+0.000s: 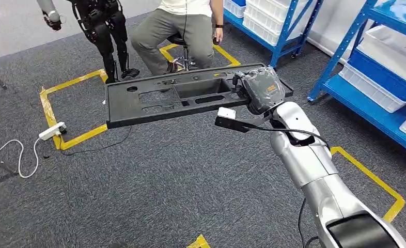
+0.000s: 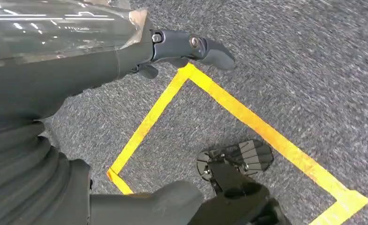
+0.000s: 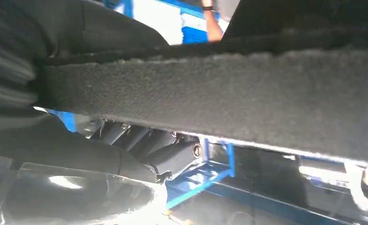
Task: Take the parts from the cabinet and place them on the table.
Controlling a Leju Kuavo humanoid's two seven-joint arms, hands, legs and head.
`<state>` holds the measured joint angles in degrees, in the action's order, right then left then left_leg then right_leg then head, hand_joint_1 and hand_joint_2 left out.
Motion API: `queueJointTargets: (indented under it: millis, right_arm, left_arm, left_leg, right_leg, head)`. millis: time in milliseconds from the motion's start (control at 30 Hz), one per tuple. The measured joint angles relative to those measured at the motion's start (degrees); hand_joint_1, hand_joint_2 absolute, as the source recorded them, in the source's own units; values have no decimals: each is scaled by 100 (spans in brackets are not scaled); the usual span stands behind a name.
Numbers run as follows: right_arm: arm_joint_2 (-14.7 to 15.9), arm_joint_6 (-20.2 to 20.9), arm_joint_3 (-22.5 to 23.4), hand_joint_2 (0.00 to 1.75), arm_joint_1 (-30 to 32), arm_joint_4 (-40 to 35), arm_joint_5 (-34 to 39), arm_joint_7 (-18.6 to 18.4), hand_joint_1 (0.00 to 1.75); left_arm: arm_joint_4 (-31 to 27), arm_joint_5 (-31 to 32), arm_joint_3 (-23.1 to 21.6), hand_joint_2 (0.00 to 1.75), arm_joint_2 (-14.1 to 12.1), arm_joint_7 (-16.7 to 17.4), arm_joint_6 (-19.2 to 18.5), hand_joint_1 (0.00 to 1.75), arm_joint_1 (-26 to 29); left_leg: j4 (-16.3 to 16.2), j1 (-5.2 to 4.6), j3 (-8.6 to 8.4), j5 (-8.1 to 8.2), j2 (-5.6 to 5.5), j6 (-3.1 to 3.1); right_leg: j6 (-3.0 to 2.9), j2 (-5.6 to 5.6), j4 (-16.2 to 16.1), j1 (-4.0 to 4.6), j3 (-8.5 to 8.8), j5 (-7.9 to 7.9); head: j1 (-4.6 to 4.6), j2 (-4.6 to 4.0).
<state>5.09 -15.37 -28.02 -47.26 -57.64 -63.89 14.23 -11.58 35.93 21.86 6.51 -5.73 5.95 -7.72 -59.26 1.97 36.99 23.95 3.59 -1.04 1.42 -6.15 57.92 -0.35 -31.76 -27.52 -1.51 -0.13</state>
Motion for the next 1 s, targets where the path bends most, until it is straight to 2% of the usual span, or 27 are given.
queueJointTargets:
  millis: [67, 100, 133, 167, 200, 233, 267, 300, 333, 367, 400, 500, 533, 567, 600, 633, 667, 700, 733, 767, 800, 833, 867, 900, 933, 967, 1000]
  right_arm:
    - [0, -4, -2, 175, 0, 0, 0, 0, 171]
    - [-22, -6, 0, 175, 18, -24, 2, 22, 171]
    - [-9, -13, 15, 175, 28, -46, -2, 26, 171]
    - [11, -13, 24, 175, 99, -46, 2, 46, 171]
    - [20, -13, 28, 175, 133, -46, 0, 46, 171]
    - [20, -13, 28, 175, 153, -46, -4, 44, 171]
    - [22, -13, 28, 175, 162, -46, -15, 48, 171]
    - [33, -15, 37, 175, 161, -46, -33, 48, 171]
    - [33, -20, 50, 175, 161, -63, -48, 48, 171]
    - [42, -20, 63, 175, 160, -76, -59, 39, 171]
    - [42, -20, 68, 175, 162, -81, -61, 37, 171]
    - [4, -22, 66, 175, 166, -92, -90, 33, 171]
    - [4, -22, 72, 175, 165, -94, -96, 33, 171]
    - [-7, -22, 79, 175, 165, -94, -107, 33, 171]
    - [-33, -24, 81, 175, 167, -94, -109, 33, 171]
    - [-41, -26, 83, 175, 164, -94, -109, 35, 171]
    - [-44, -26, 85, 175, 171, -92, -112, 35, 171]
    - [-48, -26, 85, 175, 172, -94, -116, 35, 171]
    - [-63, -24, 83, 175, 180, -92, -129, 35, 171]
    - [-70, -15, 83, 175, 183, -92, -138, 35, 171]
    - [-76, -6, 79, 175, 180, -92, -140, 37, 171]
    - [-85, -4, 79, 175, 174, -92, -140, 42, 171]
    - [-96, 0, 79, 175, 161, -92, -140, 42, 171]
    - [-107, 5, 79, 175, 136, -92, -140, 41, 171]
    - [-94, 9, 87, 175, 102, -90, -140, 42, 171]
    - [-100, 30, 81, 175, 89, -85, -142, 44, 171]
    - [-116, 70, 72, 175, 85, -83, -142, 44, 171]
  left_arm:
    - [0, 0, 0, 175, 0, 0, 0, 0, 0]
    - [0, 0, 0, 175, -15, 9, 0, 0, 0]
    - [0, 0, 2, 175, -33, 20, 7, 0, 17]
    - [0, 0, 0, 175, -28, 20, 7, 0, -1]
    - [0, 0, 0, 175, -26, 20, 2, 0, 0]
    - [0, 9, 0, 175, -26, 22, 2, 0, 9]
    - [0, 9, 0, 175, -24, 24, 2, 0, 18]
    - [0, 20, -2, 175, -24, 33, -2, 0, 24]
    - [0, 35, -2, 175, -20, 37, -4, 0, 24]
    - [0, 66, -4, 175, -15, 42, -9, 0, 23]
    - [0, 81, -9, 175, -7, 53, -28, 0, 19]
    - [4, 114, -13, 175, 0, 103, -44, 0, 35]
    - [4, 116, -13, 175, -13, 107, -42, 0, 36]
    - [4, 116, -13, 175, -24, 111, -42, 0, 39]
    - [4, 116, -13, 175, -20, 111, -42, 0, 33]
    - [4, 116, -13, 175, -26, 111, -44, 0, 8]
    - [4, 116, -13, 175, -39, 114, -44, 0, -7]
    - [4, 116, -13, 175, -44, 114, -44, 0, -11]
    - [4, 116, -13, 175, -42, 118, -44, 0, -8]
    - [7, 116, -13, 175, -44, 125, -44, 0, -3]
    - [7, 116, -13, 175, -50, 131, -44, 0, -3]
    - [7, 116, -13, 175, -55, 133, -44, 0, -3]
    - [7, 116, -13, 175, -59, 133, -44, 0, -4]
    - [7, 116, -13, 175, -44, 129, -46, 0, -7]
    - [7, 116, -13, 175, -42, 120, -50, 0, -14]
    - [7, 112, -13, 175, -39, 101, -50, 0, -12]
    - [7, 109, -13, 175, -37, 85, -50, 0, -5]
  left_leg:
    - [0, -2, 0, 1, -4, 3]
    - [48, -94, -8, -29, -182, 158]
    - [88, -76, -36, -63, -295, 272]
    - [87, -110, -33, -55, -488, 329]
    - [87, -130, -35, -55, -586, 335]
    - [85, -152, -36, -57, -681, 339]
    - [85, -172, -37, -58, -773, 340]
    - [84, -183, -42, -60, -858, 342]
    - [82, -185, -47, -60, -936, 341]
    - [83, -178, -43, -62, -999, 338]
    - [65, -215, -32, -54, -1058, 321]
    - [103, -165, 1, -89, -1212, 245]
    - [102, -192, 14, -83, -1272, 210]
    - [20, -207, 33, -14, -1041, 210]
    - [-207, -221, 135, 153, -724, 172]
    - [-607, -204, 336, 365, -548, 132]
    - [-1065, -172, 576, 565, -460, 99]
    - [-1430, -153, 778, 701, -433, 74]
    - [-1633, -129, 903, 722, -420, 48]
    - [-1542, -101, 875, 603, -397, 22]
    - [-1236, -76, 727, 413, -361, 3]
    - [-763, -62, 466, 189, -290, -8]
    - [-291, -56, 185, 8, -138, -12]
    - [38, -75, -25, -16, 172, -10]
    - [83, -99, -29, -32, 83, 61]
    - [78, -114, -16, -31, 8, 116]
    - [79, -142, -2, -29, -62, 153]
  right_leg:
    - [3, -3, -1, 2, 1, 0]
    - [140, -180, -47, 3, 77, -14]
    - [124, 385, 335, -69, -144, -227]
    - [58, 558, 1579, -70, -798, -664]
    - [75, 587, 1883, -34, -998, -704]
    - [92, 602, 1871, -19, -1051, -628]
    - [115, 614, 1592, -11, -969, -462]
    - [131, 652, 1131, 16, -782, -240]
    - [130, 760, 582, 25, -550, 2]
    - [106, 1019, 119, 35, -356, 184]
    - [26, 1104, 58, 57, -289, 216]
    - [-75, 914, 50, 92, -266, 225]
    - [-131, 841, -32, 20, -232, 262]
    - [-162, 766, -83, 5, -185, 285]
    - [-218, 712, -109, -2, -158, 274]
    - [-242, 650, -109, 16, -151, 273]
    - [-260, 574, -109, 29, -141, 260]
    - [-271, 496, -108, 31, -144, 251]
    - [-277, 424, -107, 30, -144, 245]
    - [-278, 350, -107, 26, -144, 241]
    - [-263, 286, -105, 24, -143, 225]
    - [-251, 225, -104, 22, -132, 215]
    - [-218, 171, -98, 21, -117, 194]
    - [-180, 127, -87, 54, -110, 168]
    - [-131, 83, -42, 120, -124, 132]
    - [-107, 11, -57, 109, -108, 127]
    - [-86, -48, -63, 114, -80, 117]
  head:
    - [4, 0]
    - [0, 0]
    - [24, 0]
    - [37, 0]
    - [39, 0]
    - [37, 0]
    - [39, 0]
    - [39, 0]
    - [33, 0]
    - [42, 0]
    - [28, 0]
    - [41, 0]
    - [37, 0]
    - [33, 0]
    - [-17, 0]
    - [-2, 0]
    - [-13, 0]
    - [0, 0]
    - [-15, 0]
    - [-5, 0]
    - [-15, 0]
    - [-7, 0]
    - [-9, 0]
    - [-22, 0]
    - [-9, 0]
    - [37, 0]
    - [46, 0]
